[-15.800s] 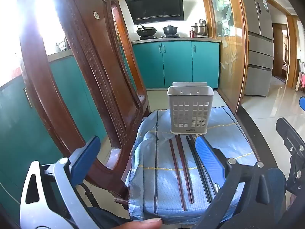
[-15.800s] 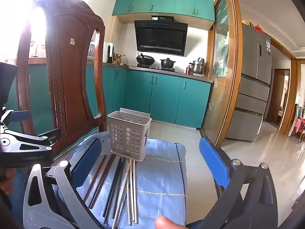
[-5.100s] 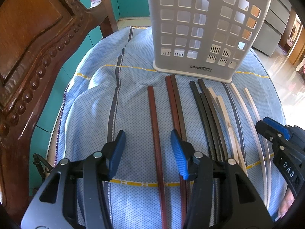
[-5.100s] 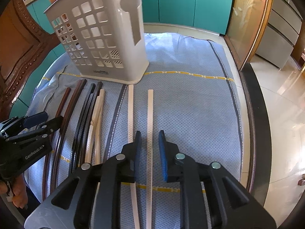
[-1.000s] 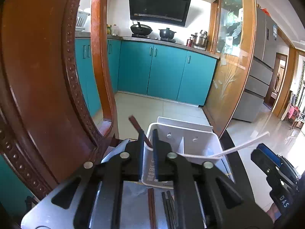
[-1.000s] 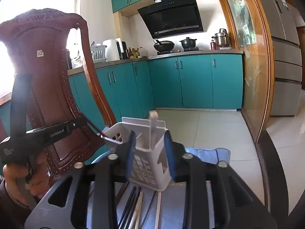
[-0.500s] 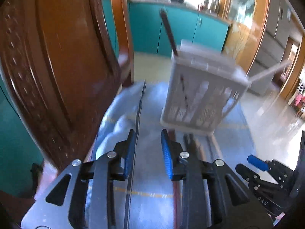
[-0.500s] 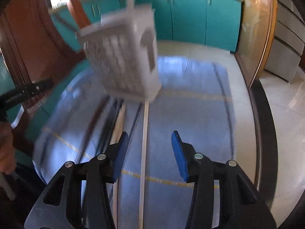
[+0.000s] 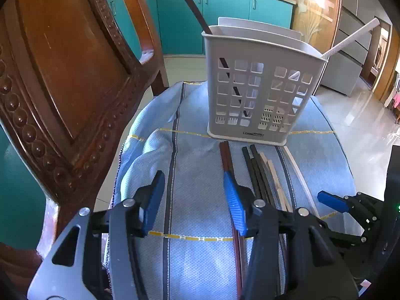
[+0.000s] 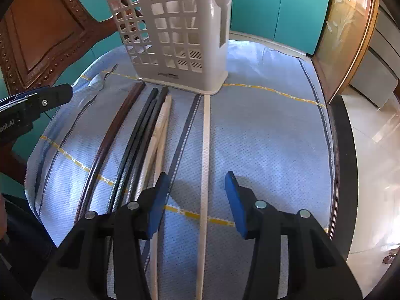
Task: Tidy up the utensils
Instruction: 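Move the right tool to another cream chopstick and close on it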
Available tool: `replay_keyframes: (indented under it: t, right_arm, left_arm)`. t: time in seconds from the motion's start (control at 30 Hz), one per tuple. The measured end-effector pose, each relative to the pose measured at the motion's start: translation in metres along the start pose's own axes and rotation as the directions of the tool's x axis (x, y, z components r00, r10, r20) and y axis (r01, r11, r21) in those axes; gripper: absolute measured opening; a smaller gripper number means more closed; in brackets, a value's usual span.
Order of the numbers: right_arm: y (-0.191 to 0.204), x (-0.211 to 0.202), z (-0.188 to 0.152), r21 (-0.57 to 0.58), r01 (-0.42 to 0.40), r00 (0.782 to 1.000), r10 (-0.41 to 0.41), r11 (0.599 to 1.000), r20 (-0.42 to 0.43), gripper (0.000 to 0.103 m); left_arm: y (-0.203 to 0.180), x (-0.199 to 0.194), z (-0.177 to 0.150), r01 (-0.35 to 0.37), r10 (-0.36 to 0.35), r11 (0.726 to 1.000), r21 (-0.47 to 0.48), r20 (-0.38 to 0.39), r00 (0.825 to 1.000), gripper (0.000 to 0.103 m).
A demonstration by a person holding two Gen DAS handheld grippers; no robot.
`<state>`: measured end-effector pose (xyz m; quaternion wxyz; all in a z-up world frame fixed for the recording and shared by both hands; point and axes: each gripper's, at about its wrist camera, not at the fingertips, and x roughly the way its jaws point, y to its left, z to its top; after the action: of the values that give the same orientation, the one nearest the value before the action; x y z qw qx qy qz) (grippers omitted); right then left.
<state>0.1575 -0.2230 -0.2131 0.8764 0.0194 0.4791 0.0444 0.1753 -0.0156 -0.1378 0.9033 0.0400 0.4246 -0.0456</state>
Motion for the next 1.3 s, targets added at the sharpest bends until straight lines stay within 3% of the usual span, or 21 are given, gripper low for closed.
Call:
replay_keyframes:
  t: [0.1, 0.27, 0.37, 0.73, 0.9, 1.07, 1.3]
  right_arm:
    - [0.004, -0.002, 0.0, -0.004, -0.014, 1.0, 0.014, 1.0, 0.002, 0.038]
    - [0.004, -0.005, -0.001, -0.001, -0.029, 1.0, 0.029, 1.0, 0.002, 0.014]
    - [-0.001, -0.006, -0.002, 0.039, -0.063, 0.998, 0.064, 0.997, -0.006, 0.007]
    - [0.004, -0.007, -0.006, 0.039, -0.162, 0.986, 0.163, 0.986, -0.026, 0.006]
    - [0.008, -0.008, -0.005, 0.024, -0.144, 0.989, 0.144, 0.989, -0.017, 0.008]
    - [0.008, -0.008, -0.004, 0.016, -0.106, 0.994, 0.106, 0.994, 0.004, 0.025]
    - [0.013, -0.004, -0.002, -0.021, -0.027, 0.999, 0.028, 0.999, 0.029, 0.027]
  left_arm:
    - [0.0, 0.004, -0.001, -0.005, 0.005, 1.0, -0.002, -0.007, 1.0, 0.051]
    - [0.002, 0.009, 0.0, -0.011, 0.011, 1.0, -0.006, -0.022, 1.0, 0.052]
    - [0.002, 0.012, -0.001, -0.016, 0.016, 1.0, -0.004, -0.025, 1.0, 0.052]
    - [-0.002, 0.017, -0.002, -0.02, 0.021, 1.0, 0.007, -0.039, 0.999, 0.054]
    - [-0.003, 0.018, -0.003, -0.024, 0.024, 1.0, 0.013, -0.044, 0.999, 0.056]
    - [-0.003, 0.021, -0.003, -0.026, 0.027, 1.0, 0.008, -0.054, 0.998, 0.057]
    - [-0.001, 0.025, -0.004, -0.024, 0.024, 1.0, -0.002, -0.074, 0.997, 0.058]
